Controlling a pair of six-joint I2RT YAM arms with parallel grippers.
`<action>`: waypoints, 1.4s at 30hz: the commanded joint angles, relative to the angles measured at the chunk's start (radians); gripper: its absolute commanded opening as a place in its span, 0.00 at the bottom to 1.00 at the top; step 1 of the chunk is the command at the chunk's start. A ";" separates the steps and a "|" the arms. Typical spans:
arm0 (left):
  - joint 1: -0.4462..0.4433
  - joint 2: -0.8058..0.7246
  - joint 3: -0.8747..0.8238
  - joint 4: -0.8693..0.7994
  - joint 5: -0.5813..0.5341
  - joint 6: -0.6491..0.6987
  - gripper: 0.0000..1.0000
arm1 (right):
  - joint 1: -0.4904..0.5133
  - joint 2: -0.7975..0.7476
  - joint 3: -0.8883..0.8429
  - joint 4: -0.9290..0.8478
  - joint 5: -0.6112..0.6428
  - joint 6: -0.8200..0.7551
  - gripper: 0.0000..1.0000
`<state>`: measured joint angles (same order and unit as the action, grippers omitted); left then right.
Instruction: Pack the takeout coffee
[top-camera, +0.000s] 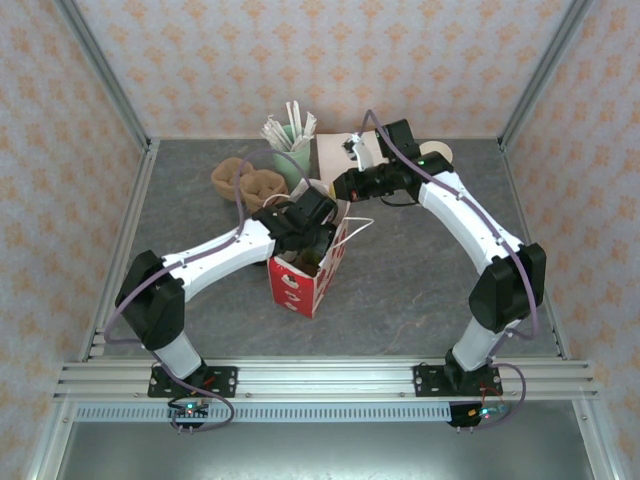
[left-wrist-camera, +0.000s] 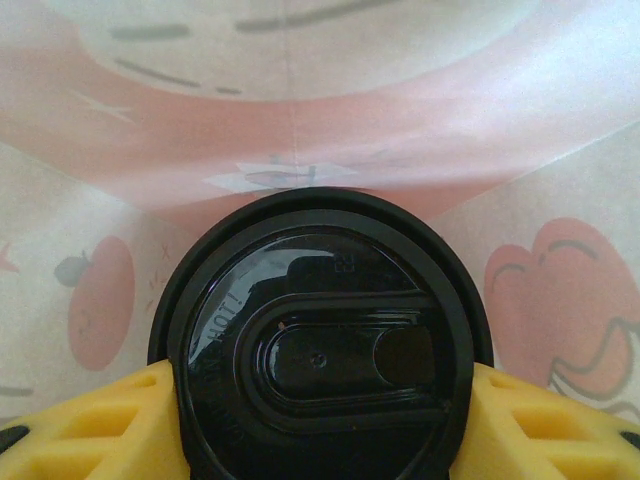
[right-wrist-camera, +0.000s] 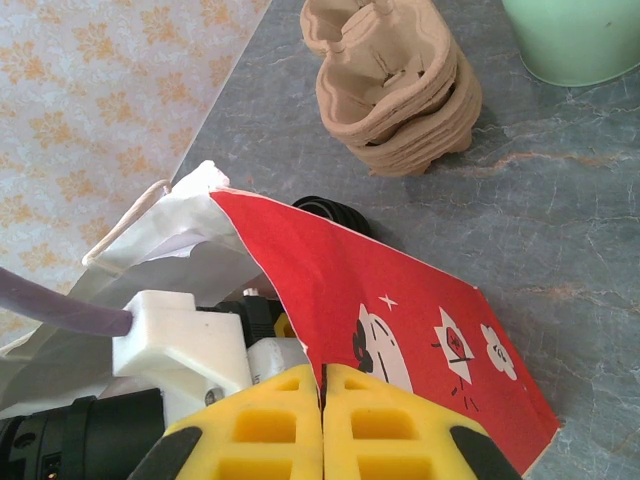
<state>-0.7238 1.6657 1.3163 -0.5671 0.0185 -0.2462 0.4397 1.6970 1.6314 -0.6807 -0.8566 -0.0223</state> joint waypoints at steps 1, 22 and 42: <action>0.016 0.048 0.006 -0.004 0.006 -0.030 0.57 | 0.014 -0.012 -0.003 -0.002 -0.052 0.013 0.07; 0.023 0.056 0.096 -0.038 0.007 -0.045 0.57 | 0.014 -0.024 -0.022 0.018 -0.055 0.023 0.07; 0.029 0.067 0.131 -0.065 0.007 -0.047 0.65 | 0.013 -0.022 -0.027 0.026 -0.052 0.030 0.07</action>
<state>-0.7124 1.7149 1.3964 -0.6415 0.0273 -0.2710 0.4358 1.6970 1.6173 -0.6395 -0.8555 0.0002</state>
